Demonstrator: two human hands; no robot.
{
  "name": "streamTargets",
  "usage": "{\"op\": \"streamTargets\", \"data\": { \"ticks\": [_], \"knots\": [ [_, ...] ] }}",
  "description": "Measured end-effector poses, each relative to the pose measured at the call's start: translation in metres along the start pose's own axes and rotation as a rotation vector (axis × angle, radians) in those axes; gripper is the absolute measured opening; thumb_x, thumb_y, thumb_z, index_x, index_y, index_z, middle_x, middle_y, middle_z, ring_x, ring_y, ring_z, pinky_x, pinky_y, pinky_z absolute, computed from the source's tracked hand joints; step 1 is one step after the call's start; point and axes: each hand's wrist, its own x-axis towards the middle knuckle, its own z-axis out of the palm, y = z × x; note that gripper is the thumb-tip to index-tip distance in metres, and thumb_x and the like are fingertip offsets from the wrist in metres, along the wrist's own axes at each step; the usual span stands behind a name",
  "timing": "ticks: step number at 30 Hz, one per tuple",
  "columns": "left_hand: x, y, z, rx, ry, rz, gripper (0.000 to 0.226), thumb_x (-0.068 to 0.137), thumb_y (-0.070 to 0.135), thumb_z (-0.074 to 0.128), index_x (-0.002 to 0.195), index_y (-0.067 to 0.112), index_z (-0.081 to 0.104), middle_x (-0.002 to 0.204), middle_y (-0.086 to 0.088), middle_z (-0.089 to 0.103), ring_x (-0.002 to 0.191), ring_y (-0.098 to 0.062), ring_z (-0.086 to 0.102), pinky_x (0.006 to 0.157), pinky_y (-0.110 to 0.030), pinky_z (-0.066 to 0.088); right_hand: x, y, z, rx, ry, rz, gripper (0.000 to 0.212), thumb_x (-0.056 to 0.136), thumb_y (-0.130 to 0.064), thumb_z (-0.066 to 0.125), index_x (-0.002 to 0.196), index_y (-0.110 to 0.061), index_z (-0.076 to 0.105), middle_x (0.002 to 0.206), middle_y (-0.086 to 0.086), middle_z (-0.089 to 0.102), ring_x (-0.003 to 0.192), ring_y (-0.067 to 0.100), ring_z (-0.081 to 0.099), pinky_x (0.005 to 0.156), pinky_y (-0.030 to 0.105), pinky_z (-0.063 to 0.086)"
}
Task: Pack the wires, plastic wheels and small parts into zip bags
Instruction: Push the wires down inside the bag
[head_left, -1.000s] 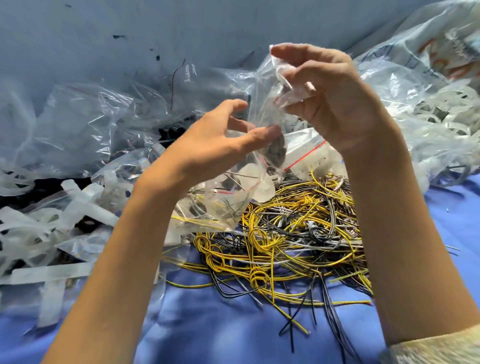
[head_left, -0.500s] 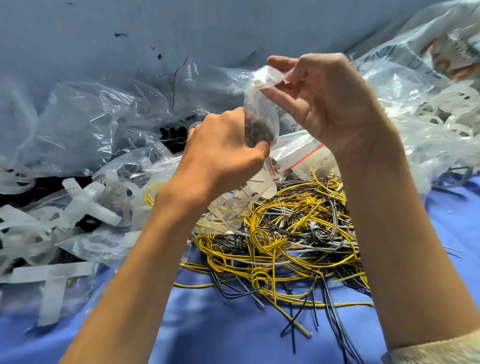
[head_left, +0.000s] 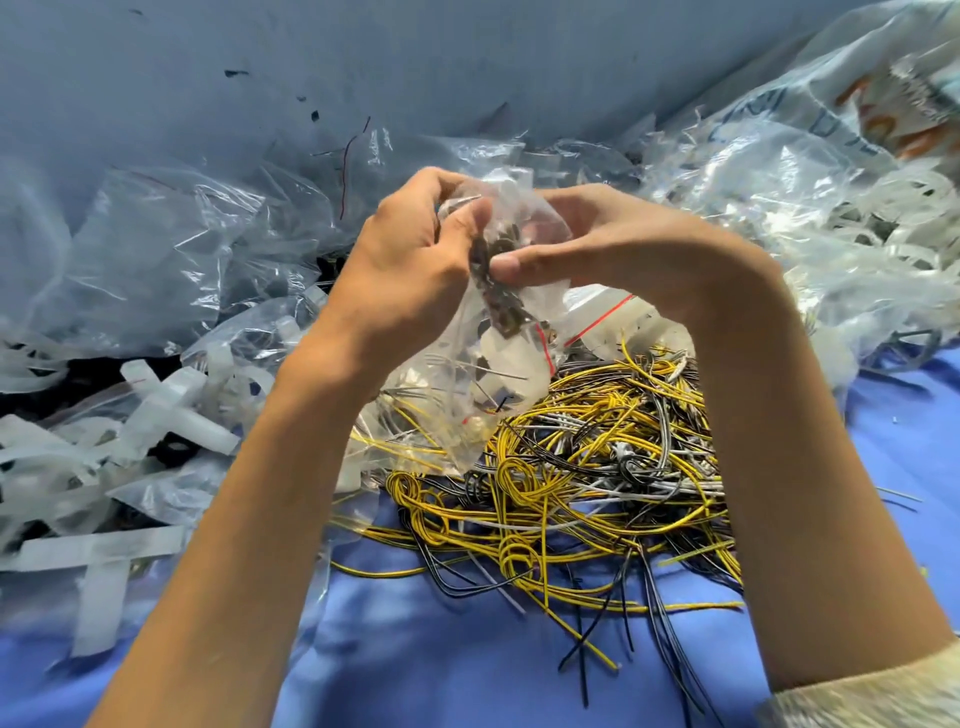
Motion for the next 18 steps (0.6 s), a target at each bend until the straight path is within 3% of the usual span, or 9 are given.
{"op": "streamTargets", "data": {
  "ticks": [3,8,11,13,15,18],
  "knots": [
    [0.000,-0.001,0.000,0.030,-0.024,-0.002,0.013,0.094,0.029,0.057,0.102,0.019,0.060,0.088,0.008,0.068,0.077,-0.004,0.060,0.072,-0.019,0.044,-0.002,0.001,-0.001,0.023,0.015,-0.041,0.034,0.068,-0.025,0.075,0.095,-0.006,0.068,0.087,0.004,0.066,0.078,0.010,0.059,0.076,0.022,0.044],
    [0.002,-0.006,-0.004,0.172,-0.045,-0.013,0.027,0.085,0.040,0.066,0.103,0.020,0.060,0.090,0.008,0.067,0.084,-0.009,0.060,0.078,-0.029,0.045,0.002,0.006,-0.002,0.011,0.146,-0.029,0.017,0.075,-0.009,0.076,0.089,-0.012,0.067,0.076,0.001,0.067,0.067,0.011,0.062,0.072,0.030,0.051],
    [0.000,-0.011,-0.007,0.345,-0.183,-0.019,0.041,0.080,0.044,0.069,0.113,0.024,0.055,0.112,0.003,0.056,0.103,-0.013,0.057,0.088,-0.029,0.044,0.004,0.006,-0.004,0.003,0.259,-0.007,0.034,0.076,-0.003,0.074,0.106,-0.008,0.059,0.090,0.008,0.068,0.075,0.013,0.064,0.070,0.030,0.052],
    [-0.001,-0.011,-0.006,0.443,-0.255,-0.047,0.042,0.079,0.043,0.070,0.115,0.030,0.053,0.117,0.001,0.046,0.109,-0.017,0.054,0.096,-0.031,0.042,0.004,0.006,-0.006,-0.010,0.280,0.030,0.045,0.075,-0.005,0.076,0.113,-0.009,0.053,0.096,0.012,0.065,0.076,0.014,0.063,0.062,0.028,0.053],
    [-0.001,-0.011,-0.006,0.536,-0.291,-0.062,0.034,0.080,0.038,0.067,0.111,0.038,0.053,0.114,0.001,0.043,0.108,-0.020,0.054,0.092,-0.028,0.040,0.003,0.005,-0.005,-0.083,0.275,0.031,0.037,0.076,-0.008,0.075,0.106,-0.015,0.055,0.085,0.005,0.061,0.063,0.009,0.057,0.047,0.019,0.044],
    [-0.002,-0.011,-0.007,0.571,-0.306,-0.086,0.025,0.080,0.025,0.060,0.101,0.038,0.057,0.103,0.005,0.059,0.098,-0.018,0.057,0.083,-0.027,0.041,0.004,0.005,-0.002,-0.214,0.273,0.030,0.028,0.077,-0.020,0.075,0.100,-0.019,0.060,0.078,0.001,0.062,0.058,0.008,0.053,0.043,0.017,0.038]
  ]
}}
